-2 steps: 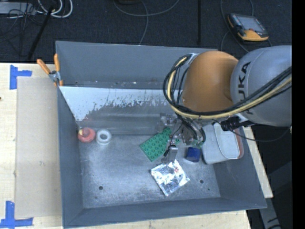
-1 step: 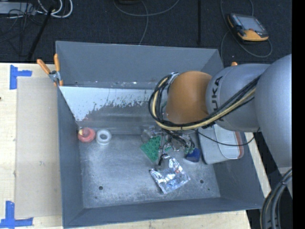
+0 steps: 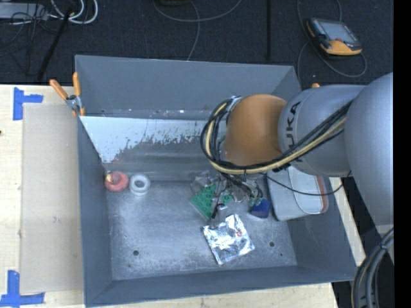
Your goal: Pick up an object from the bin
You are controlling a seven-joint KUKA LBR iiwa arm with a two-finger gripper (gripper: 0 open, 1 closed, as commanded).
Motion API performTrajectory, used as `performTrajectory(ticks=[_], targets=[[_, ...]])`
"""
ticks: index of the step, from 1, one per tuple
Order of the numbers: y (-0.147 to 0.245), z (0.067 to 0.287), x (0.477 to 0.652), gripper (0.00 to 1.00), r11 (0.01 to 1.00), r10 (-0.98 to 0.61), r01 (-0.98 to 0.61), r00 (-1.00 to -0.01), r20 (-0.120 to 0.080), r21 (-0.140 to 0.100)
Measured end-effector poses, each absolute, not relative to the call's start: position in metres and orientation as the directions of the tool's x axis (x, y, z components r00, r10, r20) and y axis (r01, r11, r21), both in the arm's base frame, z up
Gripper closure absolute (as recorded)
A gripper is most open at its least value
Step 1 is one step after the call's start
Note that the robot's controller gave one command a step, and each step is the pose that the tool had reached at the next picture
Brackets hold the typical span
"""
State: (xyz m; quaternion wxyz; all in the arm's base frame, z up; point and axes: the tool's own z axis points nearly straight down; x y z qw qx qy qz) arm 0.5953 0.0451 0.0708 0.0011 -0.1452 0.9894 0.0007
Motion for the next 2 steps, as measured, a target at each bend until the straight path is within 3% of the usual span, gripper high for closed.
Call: performTrajectory(ticks=[1, 2], targets=[[0.064, 0.199, 0.56, 1.0, 0.945, -0.327, -0.327, -0.945, -0.007, -0.001], [0.059, 0.244, 0.576, 1.0, 0.951, -0.308, -0.308, -0.951, -0.007, -0.001]])
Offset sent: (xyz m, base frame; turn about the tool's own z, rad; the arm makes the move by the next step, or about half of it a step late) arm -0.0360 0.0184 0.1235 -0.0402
